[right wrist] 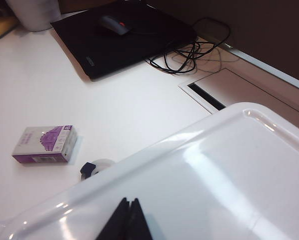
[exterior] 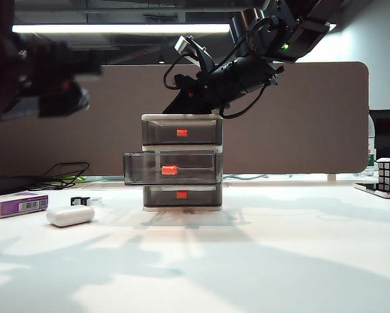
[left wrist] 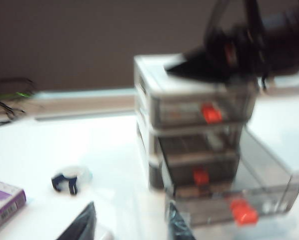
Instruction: Open the second layer of the drawer on the table, pick up the earphone case on the table and put it in, and finally close the drawer.
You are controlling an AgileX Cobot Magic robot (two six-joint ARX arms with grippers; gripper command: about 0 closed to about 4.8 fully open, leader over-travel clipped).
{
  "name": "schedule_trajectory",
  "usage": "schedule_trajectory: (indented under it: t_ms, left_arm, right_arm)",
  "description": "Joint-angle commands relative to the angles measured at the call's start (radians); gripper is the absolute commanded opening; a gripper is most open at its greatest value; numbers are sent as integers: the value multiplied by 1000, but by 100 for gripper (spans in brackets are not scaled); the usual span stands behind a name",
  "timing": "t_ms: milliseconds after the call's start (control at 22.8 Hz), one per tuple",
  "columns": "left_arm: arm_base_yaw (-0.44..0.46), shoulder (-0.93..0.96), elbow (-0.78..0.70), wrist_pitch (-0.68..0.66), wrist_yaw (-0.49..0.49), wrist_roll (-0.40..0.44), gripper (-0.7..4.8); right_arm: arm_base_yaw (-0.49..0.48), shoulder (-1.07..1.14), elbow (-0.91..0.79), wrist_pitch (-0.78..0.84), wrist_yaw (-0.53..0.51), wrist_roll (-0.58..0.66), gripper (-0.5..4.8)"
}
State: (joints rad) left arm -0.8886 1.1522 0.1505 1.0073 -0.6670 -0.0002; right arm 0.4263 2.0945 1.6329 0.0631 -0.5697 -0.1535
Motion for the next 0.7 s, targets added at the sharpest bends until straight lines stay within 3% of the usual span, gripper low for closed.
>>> schedule_trajectory:
  t_ms: [44,131,175,263,350,438,701]
  left_arm:
    - [263,-116,47,-344,350,-106,174]
    - [419,-127,74,-417,542,-123,174]
    - [539,-120,101,-460,712,-151,177]
    - [690,-96,145,-508,889,-176,184]
    - [780,-58,178,-538,1003,-166,184]
    - [820,0,199,-543,1083,-165,184]
    - [812,205,248,-535,1085,-50,183]
  right_arm:
    - [0,22,-14,-92,-10,27,-5]
    - [0,22,-14,-91,-14,37,-5]
    - [0,22,-14,-90,-18,49,-5]
    - [0,22,-14,-90,-35,50,-5]
    - [0,22,-14,-89,-39,57,-5]
    - [1,22,-14,-89,-39,57,-5]
    - [1,22,-14,-89,-40,73,-5]
